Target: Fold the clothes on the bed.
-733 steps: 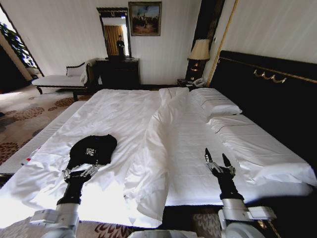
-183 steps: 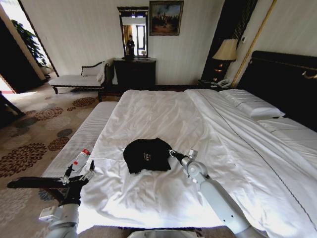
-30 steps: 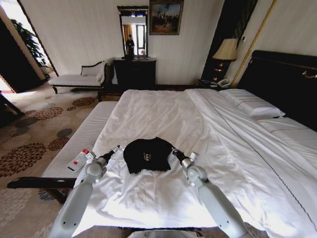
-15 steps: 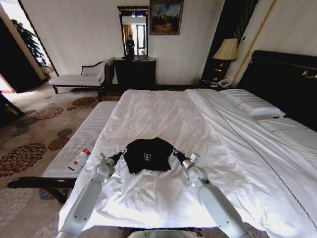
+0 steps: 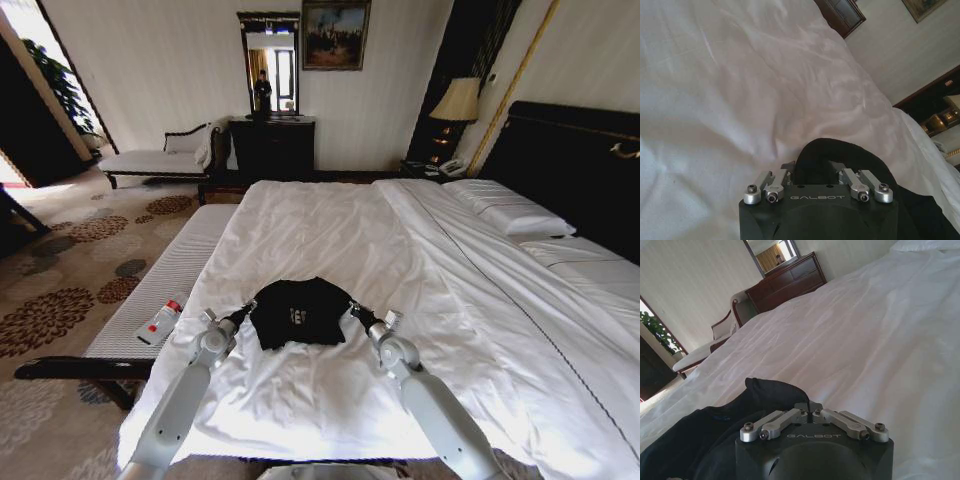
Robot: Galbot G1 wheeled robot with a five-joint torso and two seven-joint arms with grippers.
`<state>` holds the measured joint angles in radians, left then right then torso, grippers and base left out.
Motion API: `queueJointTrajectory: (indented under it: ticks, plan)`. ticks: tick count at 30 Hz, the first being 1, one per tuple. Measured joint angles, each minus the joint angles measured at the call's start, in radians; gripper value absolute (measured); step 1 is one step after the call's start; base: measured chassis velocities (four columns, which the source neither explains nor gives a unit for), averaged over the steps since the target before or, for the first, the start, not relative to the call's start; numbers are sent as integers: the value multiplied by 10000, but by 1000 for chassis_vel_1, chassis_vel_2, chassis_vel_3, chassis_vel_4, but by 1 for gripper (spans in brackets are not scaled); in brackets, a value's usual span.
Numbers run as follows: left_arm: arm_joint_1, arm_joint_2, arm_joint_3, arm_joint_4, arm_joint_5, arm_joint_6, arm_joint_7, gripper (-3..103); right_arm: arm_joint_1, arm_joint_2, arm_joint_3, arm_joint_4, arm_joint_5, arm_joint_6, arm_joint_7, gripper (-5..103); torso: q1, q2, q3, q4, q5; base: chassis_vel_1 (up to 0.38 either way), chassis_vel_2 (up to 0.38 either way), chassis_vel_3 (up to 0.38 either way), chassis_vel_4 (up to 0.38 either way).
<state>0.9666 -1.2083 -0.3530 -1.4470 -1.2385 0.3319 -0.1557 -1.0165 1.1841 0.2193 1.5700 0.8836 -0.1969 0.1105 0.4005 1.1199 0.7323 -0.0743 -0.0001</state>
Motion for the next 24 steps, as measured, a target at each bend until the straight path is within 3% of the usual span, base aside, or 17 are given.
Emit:
queueJointTrajectory:
  ticks: [2,4,8,9,15,17,24]
  plan:
    - [17,-2,-2,-4,-1,4,-11,39,0,-1,5,-5,-6,2,0,0,0,0,0,0,0,0,0,0,0]
    - [74,-5,-30,-7,-10,16,-38,28,-16,-2,21,-24,-32,15,-5,0,0,0,0,0,0,0,0,0,0]
    - [155,-12,-58,-6,-10,31,-46,18,-36,-2,29,-41,-65,31,-18,0,-1,0,0,1,0,0,0,0,0]
    - [196,-31,-84,-5,-7,38,-49,7,-40,1,31,-54,-77,39,-27,0,0,0,0,0,0,0,0,0,0]
    - [289,-63,-162,-4,9,52,-57,0,-48,17,23,-73,-127,49,-57,0,-2,0,0,0,0,0,0,0,0]
    - [302,-72,-174,-1,13,54,-56,0,-51,21,14,-76,-140,49,-61,0,-1,0,0,0,0,0,0,0,0]
    - [346,-250,-226,119,169,56,-19,32,-109,36,2,-91,-213,63,-89,0,-2,0,0,0,0,0,0,0,0]
